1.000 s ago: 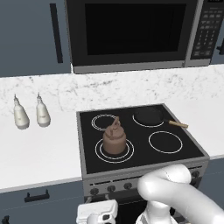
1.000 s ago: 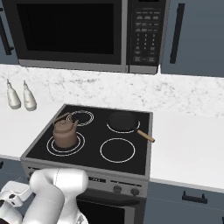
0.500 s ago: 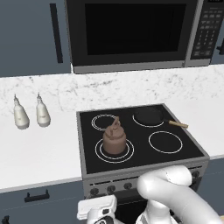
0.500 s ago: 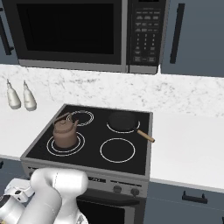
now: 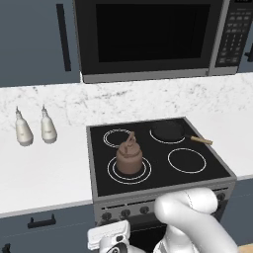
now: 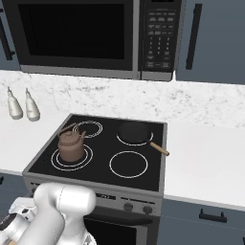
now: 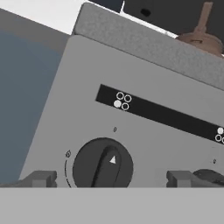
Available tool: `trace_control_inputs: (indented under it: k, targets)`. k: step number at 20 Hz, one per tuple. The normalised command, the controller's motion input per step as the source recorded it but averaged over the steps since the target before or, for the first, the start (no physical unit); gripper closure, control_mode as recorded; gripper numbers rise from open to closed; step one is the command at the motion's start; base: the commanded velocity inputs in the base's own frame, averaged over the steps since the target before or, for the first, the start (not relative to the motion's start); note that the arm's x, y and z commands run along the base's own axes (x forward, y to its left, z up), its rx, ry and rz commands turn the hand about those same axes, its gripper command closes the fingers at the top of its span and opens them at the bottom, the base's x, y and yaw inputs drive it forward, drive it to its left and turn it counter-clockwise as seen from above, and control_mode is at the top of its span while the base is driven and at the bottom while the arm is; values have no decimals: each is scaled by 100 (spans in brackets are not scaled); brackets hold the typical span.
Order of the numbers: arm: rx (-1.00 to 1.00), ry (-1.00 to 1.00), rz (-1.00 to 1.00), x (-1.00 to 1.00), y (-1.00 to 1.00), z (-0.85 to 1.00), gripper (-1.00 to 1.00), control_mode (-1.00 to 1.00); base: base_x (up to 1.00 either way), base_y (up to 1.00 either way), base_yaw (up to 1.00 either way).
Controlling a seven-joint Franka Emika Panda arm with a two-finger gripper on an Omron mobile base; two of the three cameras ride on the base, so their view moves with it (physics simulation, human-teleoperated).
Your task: Pick the kettle from the counter and place it on a stove burner. Then turn the burner on.
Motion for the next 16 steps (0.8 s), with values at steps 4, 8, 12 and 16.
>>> trace_control_inputs:
  k: [4,8,12,16]
  targets:
    - [0,0,3,16,28,-7,-100,-100,0,0,0]
    - [0,0,0,5,16,0,-100,-100,0,0,0]
    - [0,-6,0,-1,-2,11,-100,-100,0,0,0]
    - [1,-6,0,-2,-14,8,-100,-100,0,0,0]
